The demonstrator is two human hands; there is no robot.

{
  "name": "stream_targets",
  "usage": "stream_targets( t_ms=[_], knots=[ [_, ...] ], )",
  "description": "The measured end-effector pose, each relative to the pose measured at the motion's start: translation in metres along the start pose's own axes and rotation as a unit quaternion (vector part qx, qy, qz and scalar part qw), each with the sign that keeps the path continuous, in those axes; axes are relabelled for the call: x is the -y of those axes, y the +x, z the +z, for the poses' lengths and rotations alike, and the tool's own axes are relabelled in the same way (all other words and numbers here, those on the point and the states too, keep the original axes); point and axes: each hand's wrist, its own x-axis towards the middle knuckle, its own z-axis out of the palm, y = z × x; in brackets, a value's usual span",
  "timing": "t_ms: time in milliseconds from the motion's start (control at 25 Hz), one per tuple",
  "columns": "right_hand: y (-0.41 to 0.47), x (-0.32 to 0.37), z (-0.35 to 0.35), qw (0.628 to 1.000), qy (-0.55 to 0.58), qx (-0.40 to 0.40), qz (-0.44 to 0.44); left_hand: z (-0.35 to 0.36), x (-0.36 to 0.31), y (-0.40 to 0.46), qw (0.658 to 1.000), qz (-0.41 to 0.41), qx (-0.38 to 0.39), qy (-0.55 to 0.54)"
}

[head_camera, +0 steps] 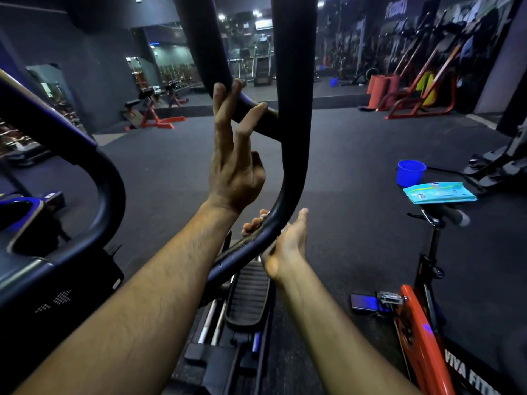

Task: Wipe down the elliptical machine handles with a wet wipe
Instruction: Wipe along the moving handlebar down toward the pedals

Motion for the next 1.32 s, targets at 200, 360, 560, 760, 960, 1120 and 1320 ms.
stream_targets(
  t_ms=[200,360,560,760,960,1120,1320],
  knots=[
    [-0.006,-0.018,-0.018,0.999,-0.032,-0.018,0.020,0.001,-0.002,0.001,1.000,-0.013,0.007,-0.006],
    [-0.027,-0.006,-0.044,0.994,-0.106,-0.012,0.017,-0.011,-0.009,0.003,0.999,-0.026,0.022,-0.038],
    [-0.009,0.073,-0.021,0.970,-0.134,-0.025,-0.200,-0.058,-0.042,0.005,0.994,-0.082,0.062,0.024],
    [0.022,0.042,0.009,0.969,-0.117,0.051,-0.212,-0.135,-0.080,-0.040,0.833,-0.330,0.401,0.192],
    [0.008,-0.027,-0.014,0.998,0.036,0.040,-0.033,-0.172,-0.099,-0.056,0.698,-0.333,0.572,0.275],
    [-0.019,-0.042,-0.035,0.999,-0.041,0.000,-0.034,-0.164,-0.088,-0.066,0.674,-0.340,0.608,0.248],
    [-0.045,0.023,-0.045,0.716,-0.482,0.019,-0.504,-0.161,-0.076,-0.077,0.696,-0.345,0.592,0.215]
  ],
)
